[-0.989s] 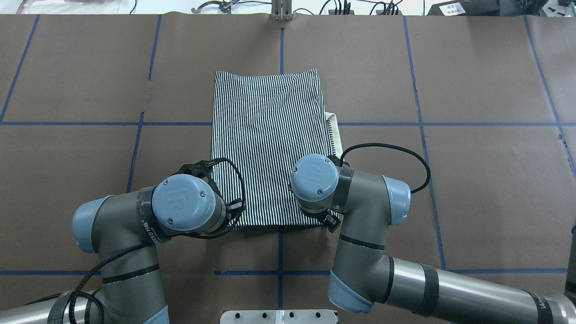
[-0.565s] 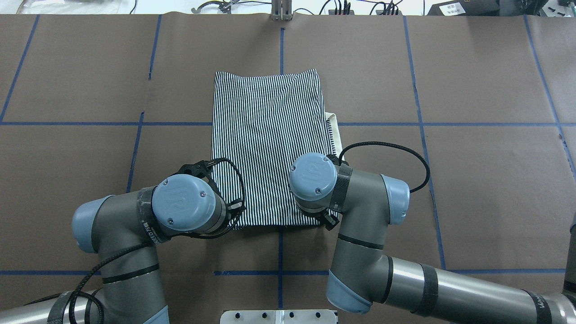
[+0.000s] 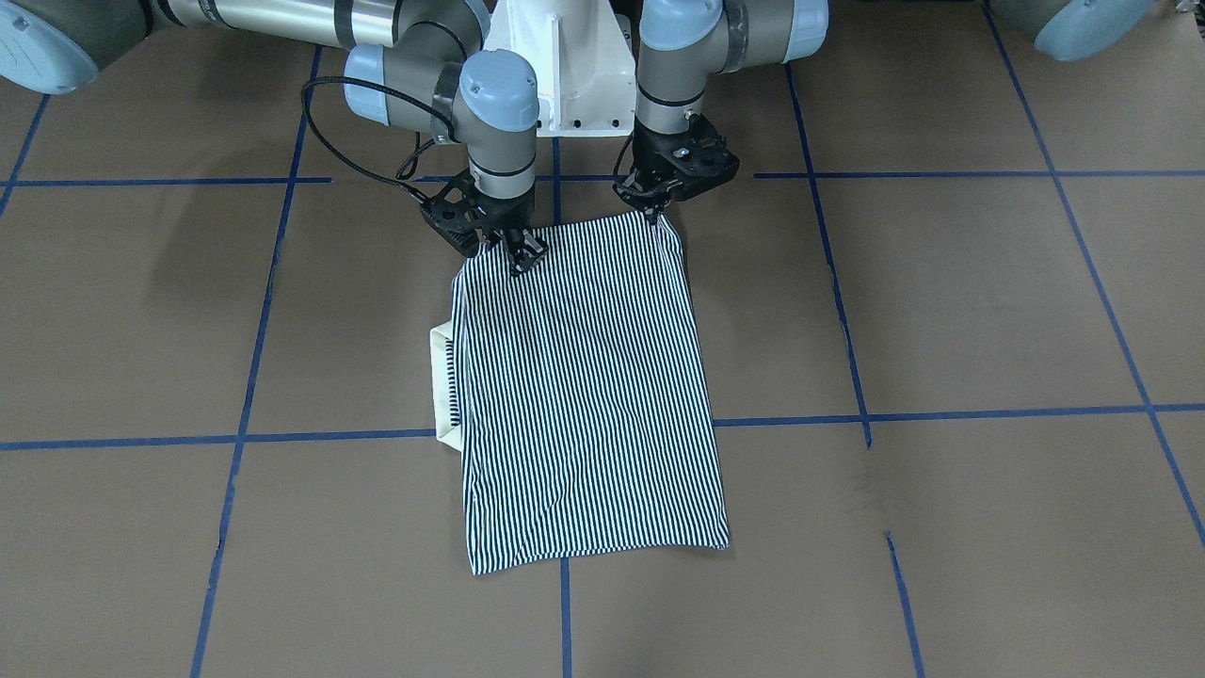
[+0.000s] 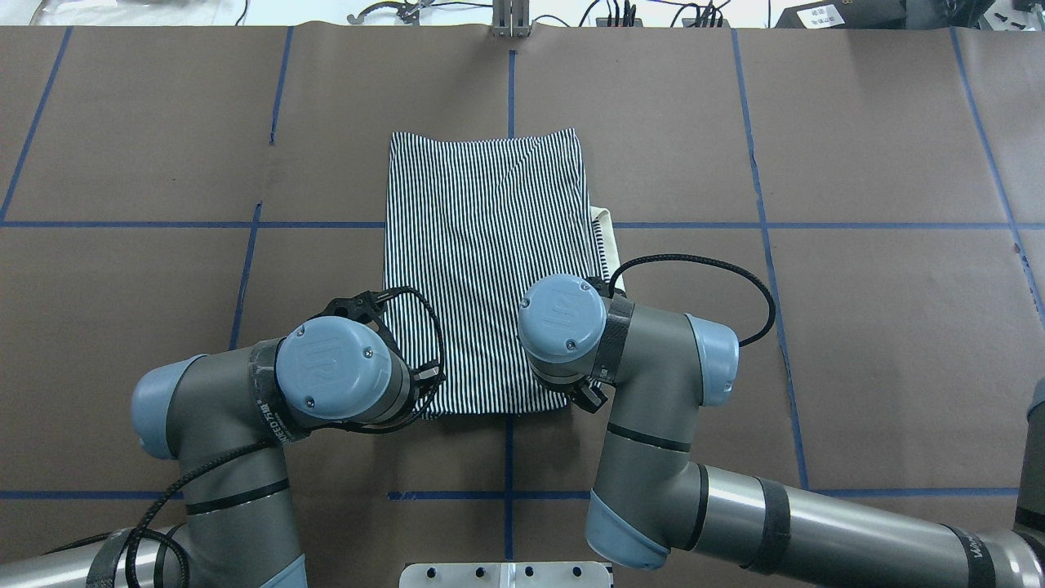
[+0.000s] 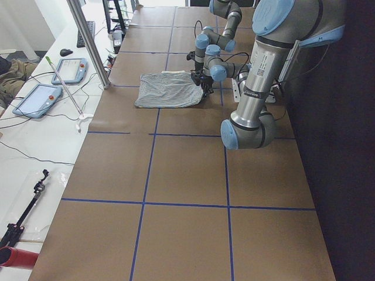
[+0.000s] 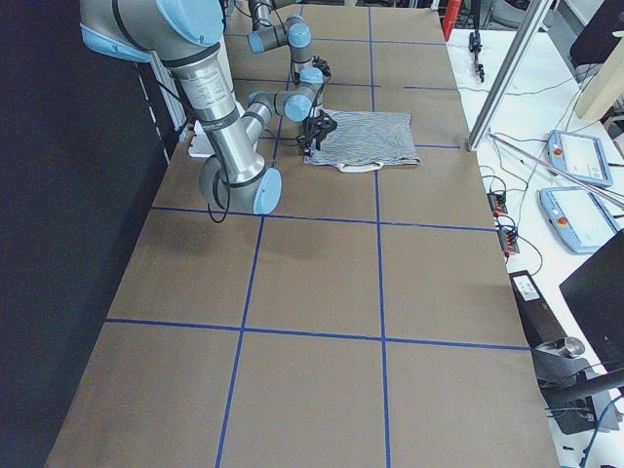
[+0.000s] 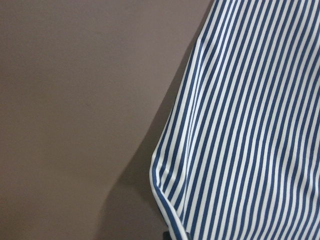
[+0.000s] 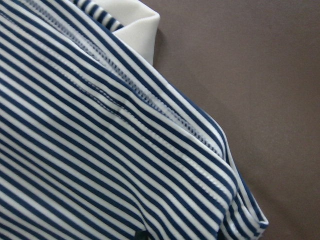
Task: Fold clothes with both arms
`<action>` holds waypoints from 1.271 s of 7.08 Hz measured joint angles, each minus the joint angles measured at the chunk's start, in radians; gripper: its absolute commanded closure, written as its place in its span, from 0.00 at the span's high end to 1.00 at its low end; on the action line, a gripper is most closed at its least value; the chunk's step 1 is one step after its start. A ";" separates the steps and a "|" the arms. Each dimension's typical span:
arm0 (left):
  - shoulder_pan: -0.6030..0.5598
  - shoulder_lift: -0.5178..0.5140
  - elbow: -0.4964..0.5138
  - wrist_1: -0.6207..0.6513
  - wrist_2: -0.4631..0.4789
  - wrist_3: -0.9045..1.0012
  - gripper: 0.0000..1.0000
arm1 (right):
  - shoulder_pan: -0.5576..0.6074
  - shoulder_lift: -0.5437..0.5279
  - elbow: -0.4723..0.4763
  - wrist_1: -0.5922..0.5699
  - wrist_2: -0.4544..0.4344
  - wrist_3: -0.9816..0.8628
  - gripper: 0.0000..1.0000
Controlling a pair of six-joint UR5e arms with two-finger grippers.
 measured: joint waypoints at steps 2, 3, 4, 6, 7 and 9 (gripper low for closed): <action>0.000 0.000 0.000 0.000 0.000 0.000 0.00 | 0.000 0.005 0.001 0.002 -0.005 0.000 0.00; 0.000 0.000 0.001 -0.001 0.000 0.001 0.00 | 0.002 0.007 0.000 0.005 -0.007 0.001 0.00; 0.000 0.000 0.000 -0.001 0.000 0.001 0.00 | 0.004 0.007 0.000 0.008 -0.007 -0.001 0.00; 0.004 0.006 -0.020 0.003 -0.004 0.002 0.00 | 0.005 0.002 0.022 0.006 0.003 -0.002 0.00; 0.017 0.015 -0.051 0.006 -0.006 0.002 0.00 | 0.002 -0.011 0.056 0.001 0.019 -0.001 0.00; 0.085 0.031 -0.131 0.045 -0.014 -0.006 0.00 | -0.033 -0.051 0.144 -0.008 0.062 0.005 0.00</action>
